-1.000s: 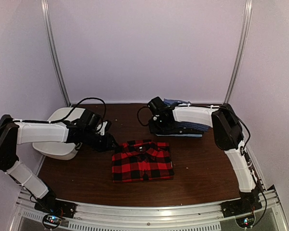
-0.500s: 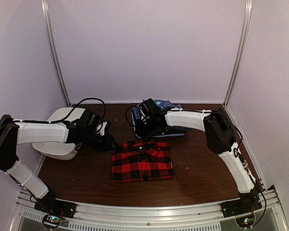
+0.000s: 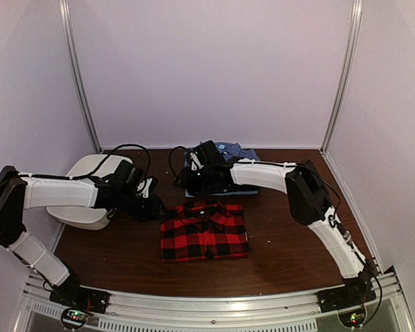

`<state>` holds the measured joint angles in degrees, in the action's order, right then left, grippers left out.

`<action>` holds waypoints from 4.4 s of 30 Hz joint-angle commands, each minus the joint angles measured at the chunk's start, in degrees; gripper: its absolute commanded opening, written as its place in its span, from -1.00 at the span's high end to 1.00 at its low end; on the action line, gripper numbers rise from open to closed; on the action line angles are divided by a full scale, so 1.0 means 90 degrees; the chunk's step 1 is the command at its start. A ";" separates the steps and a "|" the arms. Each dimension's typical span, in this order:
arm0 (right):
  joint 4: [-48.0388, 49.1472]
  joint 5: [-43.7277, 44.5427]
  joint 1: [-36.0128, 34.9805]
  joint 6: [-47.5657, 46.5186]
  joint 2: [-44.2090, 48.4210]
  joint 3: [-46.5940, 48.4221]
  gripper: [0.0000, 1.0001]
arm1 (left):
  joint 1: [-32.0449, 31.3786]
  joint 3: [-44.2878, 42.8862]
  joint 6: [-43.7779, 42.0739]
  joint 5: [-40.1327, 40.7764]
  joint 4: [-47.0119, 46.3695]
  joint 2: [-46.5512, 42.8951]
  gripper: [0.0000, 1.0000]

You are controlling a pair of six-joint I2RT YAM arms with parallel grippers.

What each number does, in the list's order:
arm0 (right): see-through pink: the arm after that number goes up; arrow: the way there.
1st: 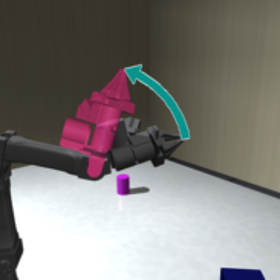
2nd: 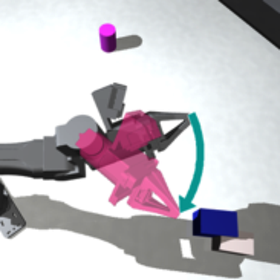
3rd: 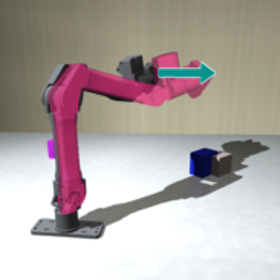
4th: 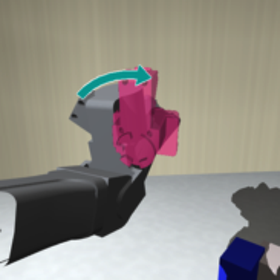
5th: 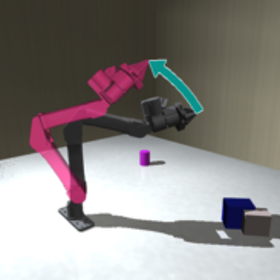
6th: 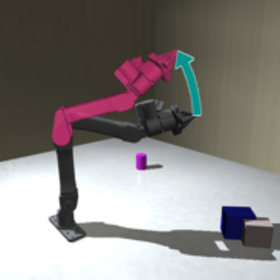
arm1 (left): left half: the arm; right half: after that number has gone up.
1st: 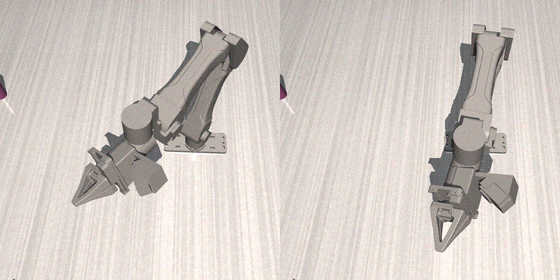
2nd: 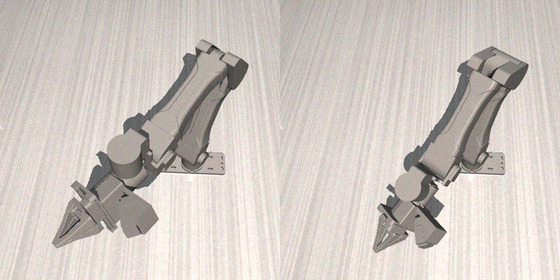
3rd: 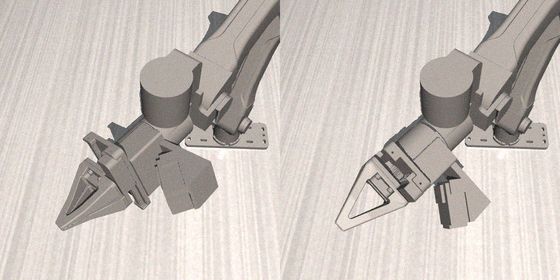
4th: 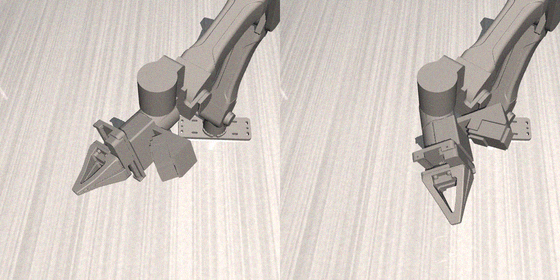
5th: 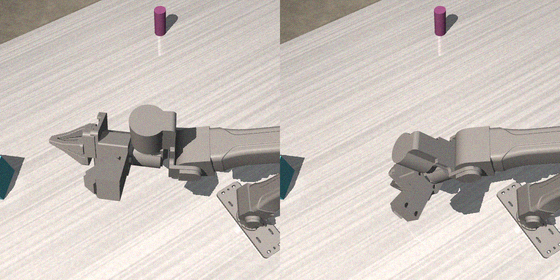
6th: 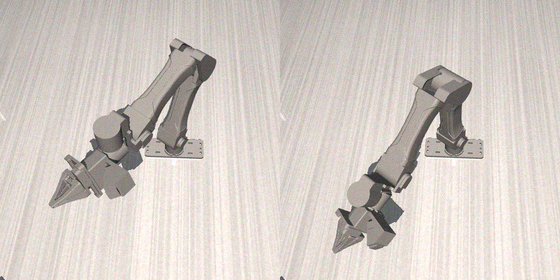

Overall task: Fold and stack the long sleeve shirts
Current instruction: Move the square-folded shirt to the center of the board, then pick up the square-folded shirt from the center of the board, then place the square-folded shirt on the square-folded shirt.

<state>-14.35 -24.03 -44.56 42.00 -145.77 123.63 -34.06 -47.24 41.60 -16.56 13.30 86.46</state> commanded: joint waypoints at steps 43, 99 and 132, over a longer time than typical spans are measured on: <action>0.0223 0.1452 0.0089 -0.0801 0.5321 -0.7531 -0.22 | -0.0138 0.1248 0.0468 -0.0493 -0.0748 -0.0036 -0.15; -0.1336 0.1881 -0.0254 -0.1635 0.6223 -0.5561 1.00 | -0.0532 -0.0218 -0.0120 -0.1193 -0.0851 -0.1673 1.00; -0.1081 0.1446 0.2247 -0.2486 0.2819 -0.1951 1.00 | 0.0634 -0.5390 0.0001 -0.1429 -0.0972 0.3843 1.00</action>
<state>-25.78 -10.33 -25.34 19.66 -118.54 102.17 -29.61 -93.12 41.74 -27.97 8.14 118.19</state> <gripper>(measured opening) 0.030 0.033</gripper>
